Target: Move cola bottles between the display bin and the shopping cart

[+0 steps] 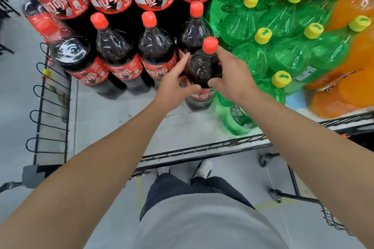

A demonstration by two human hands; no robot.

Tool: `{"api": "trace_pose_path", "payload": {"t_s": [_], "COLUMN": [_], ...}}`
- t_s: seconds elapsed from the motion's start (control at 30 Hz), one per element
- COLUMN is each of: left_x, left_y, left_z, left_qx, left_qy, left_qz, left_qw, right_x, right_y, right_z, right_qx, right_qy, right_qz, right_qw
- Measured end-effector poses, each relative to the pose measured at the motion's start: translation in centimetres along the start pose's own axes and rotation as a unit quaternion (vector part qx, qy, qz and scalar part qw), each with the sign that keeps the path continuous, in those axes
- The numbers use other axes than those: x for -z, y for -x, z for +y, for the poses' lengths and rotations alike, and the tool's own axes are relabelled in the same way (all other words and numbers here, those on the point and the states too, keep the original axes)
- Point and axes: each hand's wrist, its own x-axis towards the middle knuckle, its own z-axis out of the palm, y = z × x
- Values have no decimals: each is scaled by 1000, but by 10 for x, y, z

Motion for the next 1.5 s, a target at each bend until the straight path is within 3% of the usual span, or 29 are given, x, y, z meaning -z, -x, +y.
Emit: {"api": "trace_pose_path", "payload": {"t_s": [0.33, 0.57, 0.77, 1.0, 1.2, 1.5], "left_x": [-8, 12, 38, 41, 18, -87], "left_y": [12, 63, 143, 225, 272, 333], "left_z": [8, 24, 32, 33, 31, 56], "left_qx": [43, 22, -46, -77, -78, -77], "left_qy": [-23, -176, -389, -492, -539, -535], "left_qz": [52, 67, 0, -19, -31, -55], "left_qw": [997, 982, 920, 867, 838, 839], "right_x": [5, -5, -14, -26, -28, 5], "right_y": [12, 64, 129, 214, 273, 368], "right_z": [-12, -26, -42, -58, -51, 20], "right_qx": [-5, 22, 62, 50, 41, 18], "right_qy": [49, 100, 248, 309, 336, 322], "right_qz": [15, 16, -27, -43, -59, -62], "right_qw": [999, 995, 966, 949, 939, 944]}}
